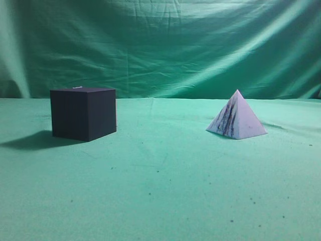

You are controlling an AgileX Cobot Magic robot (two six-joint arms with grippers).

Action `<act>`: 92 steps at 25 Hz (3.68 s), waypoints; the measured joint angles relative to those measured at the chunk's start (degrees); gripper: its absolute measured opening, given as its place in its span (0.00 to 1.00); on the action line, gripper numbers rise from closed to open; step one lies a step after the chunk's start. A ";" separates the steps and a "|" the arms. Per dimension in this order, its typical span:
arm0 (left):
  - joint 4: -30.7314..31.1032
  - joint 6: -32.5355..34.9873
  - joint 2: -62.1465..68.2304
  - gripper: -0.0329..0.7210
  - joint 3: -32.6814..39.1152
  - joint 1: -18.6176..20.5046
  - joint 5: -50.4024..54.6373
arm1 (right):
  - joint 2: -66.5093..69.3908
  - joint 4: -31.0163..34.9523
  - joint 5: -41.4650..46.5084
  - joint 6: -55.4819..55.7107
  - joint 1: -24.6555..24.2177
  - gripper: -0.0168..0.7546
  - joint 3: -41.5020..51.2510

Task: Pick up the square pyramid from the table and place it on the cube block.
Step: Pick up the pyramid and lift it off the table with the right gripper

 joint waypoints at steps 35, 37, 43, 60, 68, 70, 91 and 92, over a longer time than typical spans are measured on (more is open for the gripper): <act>0.00 0.00 0.00 0.04 0.00 0.00 0.00 | 12.83 13.62 -3.84 -4.47 0.00 0.02 -17.26; 0.00 0.00 0.00 0.04 0.00 0.00 0.00 | 17.91 13.58 0.31 -5.02 0.28 0.02 -19.37; 0.00 0.00 0.00 0.04 0.00 0.00 0.00 | 26.38 13.69 8.27 -11.45 6.16 0.02 -24.84; 0.00 0.00 0.00 0.04 0.00 0.00 0.00 | 77.04 -1.61 21.48 -0.62 25.67 0.28 -54.93; 0.00 0.00 0.00 0.04 0.00 0.00 0.00 | 91.42 -3.06 21.83 7.58 25.67 0.86 -64.10; 0.00 0.00 0.00 0.04 0.00 0.00 0.00 | 94.33 -3.65 21.97 7.88 25.67 0.86 -65.22; 0.00 0.00 0.00 0.04 0.00 0.00 0.00 | 108.49 -4.33 15.94 10.10 23.44 0.75 -67.70; 0.00 0.00 0.00 0.04 0.00 0.00 0.00 | 108.74 -4.33 15.94 10.10 23.44 0.76 -67.70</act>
